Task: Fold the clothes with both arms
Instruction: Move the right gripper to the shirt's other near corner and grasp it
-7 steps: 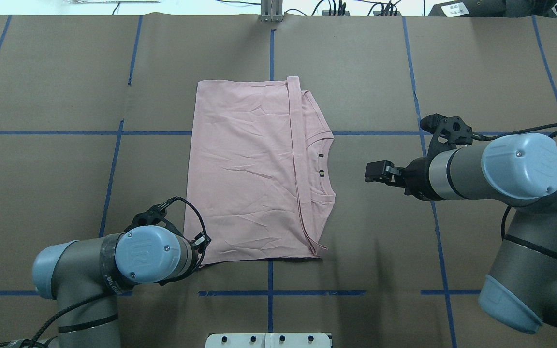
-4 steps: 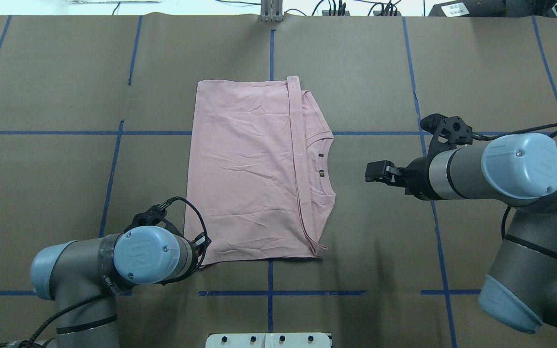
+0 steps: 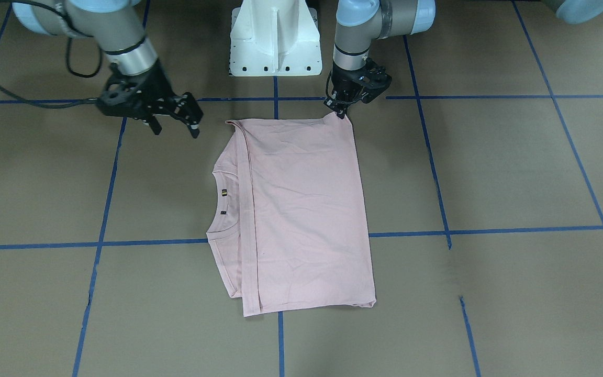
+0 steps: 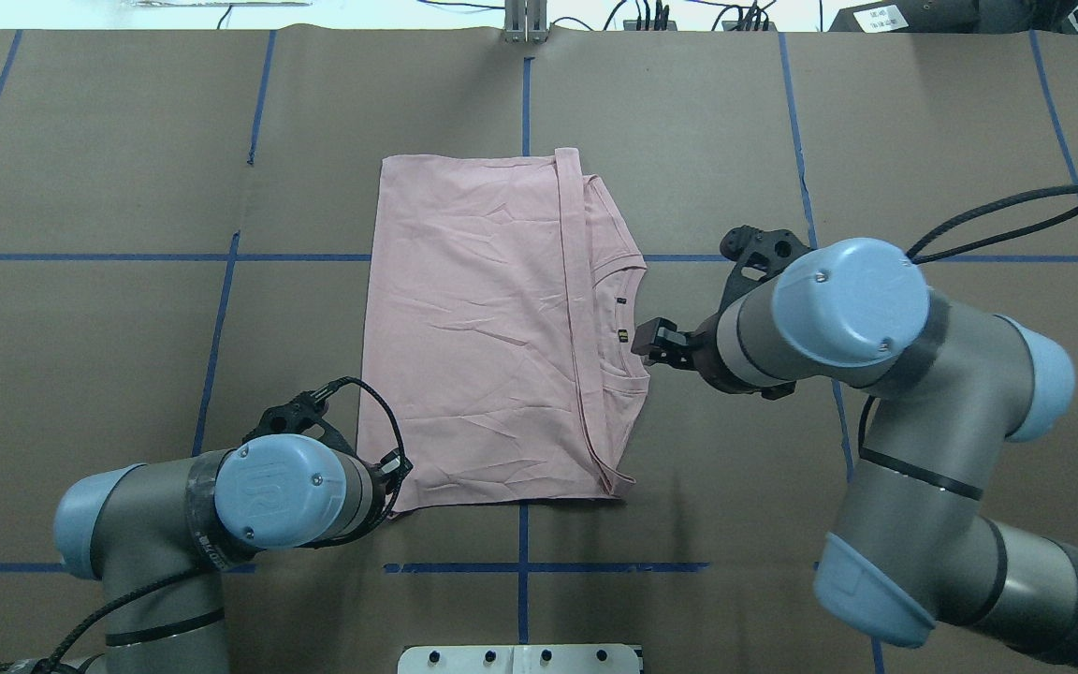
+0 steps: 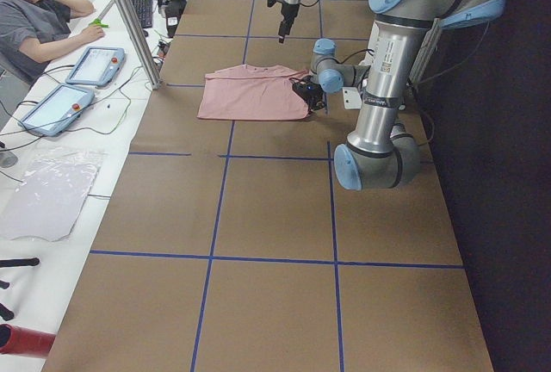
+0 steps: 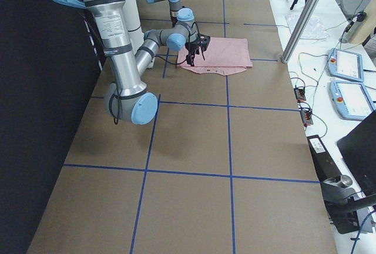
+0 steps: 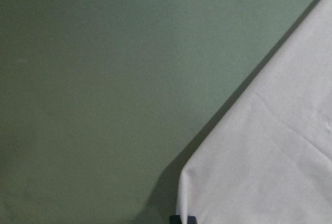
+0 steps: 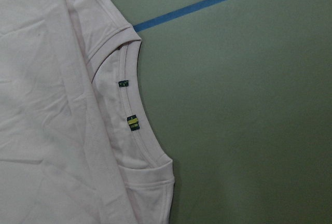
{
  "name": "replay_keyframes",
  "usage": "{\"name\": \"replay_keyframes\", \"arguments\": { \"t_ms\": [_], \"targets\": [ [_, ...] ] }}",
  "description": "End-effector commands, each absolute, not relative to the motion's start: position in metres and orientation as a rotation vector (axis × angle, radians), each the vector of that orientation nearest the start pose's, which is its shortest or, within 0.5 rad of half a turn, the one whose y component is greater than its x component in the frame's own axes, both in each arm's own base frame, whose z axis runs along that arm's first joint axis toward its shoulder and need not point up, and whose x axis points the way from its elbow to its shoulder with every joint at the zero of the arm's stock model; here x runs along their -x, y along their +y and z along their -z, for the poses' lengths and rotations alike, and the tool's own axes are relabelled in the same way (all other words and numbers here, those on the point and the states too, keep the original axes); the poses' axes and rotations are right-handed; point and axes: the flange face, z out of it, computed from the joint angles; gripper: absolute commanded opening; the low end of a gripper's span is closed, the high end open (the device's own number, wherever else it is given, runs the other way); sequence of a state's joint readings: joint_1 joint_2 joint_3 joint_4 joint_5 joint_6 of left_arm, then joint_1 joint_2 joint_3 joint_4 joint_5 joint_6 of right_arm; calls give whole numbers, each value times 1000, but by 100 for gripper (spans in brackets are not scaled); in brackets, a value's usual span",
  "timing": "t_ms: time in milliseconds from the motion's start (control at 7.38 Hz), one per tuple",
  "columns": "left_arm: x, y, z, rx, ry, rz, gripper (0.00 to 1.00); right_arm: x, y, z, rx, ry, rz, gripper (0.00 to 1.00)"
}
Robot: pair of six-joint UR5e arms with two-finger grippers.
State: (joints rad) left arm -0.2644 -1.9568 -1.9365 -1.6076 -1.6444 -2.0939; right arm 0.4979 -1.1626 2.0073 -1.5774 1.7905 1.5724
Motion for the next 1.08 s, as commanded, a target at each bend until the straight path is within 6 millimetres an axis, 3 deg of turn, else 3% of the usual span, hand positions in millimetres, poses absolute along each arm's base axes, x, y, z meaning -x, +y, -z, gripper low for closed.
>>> {"name": "replay_keyframes", "arguments": {
  "t_ms": [0,407,542,949],
  "targets": [
    [-527,-275,-277,174,817,709,0,497,-350,-245,91,-808,-450,100],
    [-526,-275,-274,174,824,708,0,581,-332,-267,155,-810,-562,100],
    [-526,-276,-274,173,824,710,0,600,-332,-268,150,-794,-562,100],
    [-524,-276,-271,173,832,710,0,602,-326,-270,155,-765,-556,100]
  ]
}}
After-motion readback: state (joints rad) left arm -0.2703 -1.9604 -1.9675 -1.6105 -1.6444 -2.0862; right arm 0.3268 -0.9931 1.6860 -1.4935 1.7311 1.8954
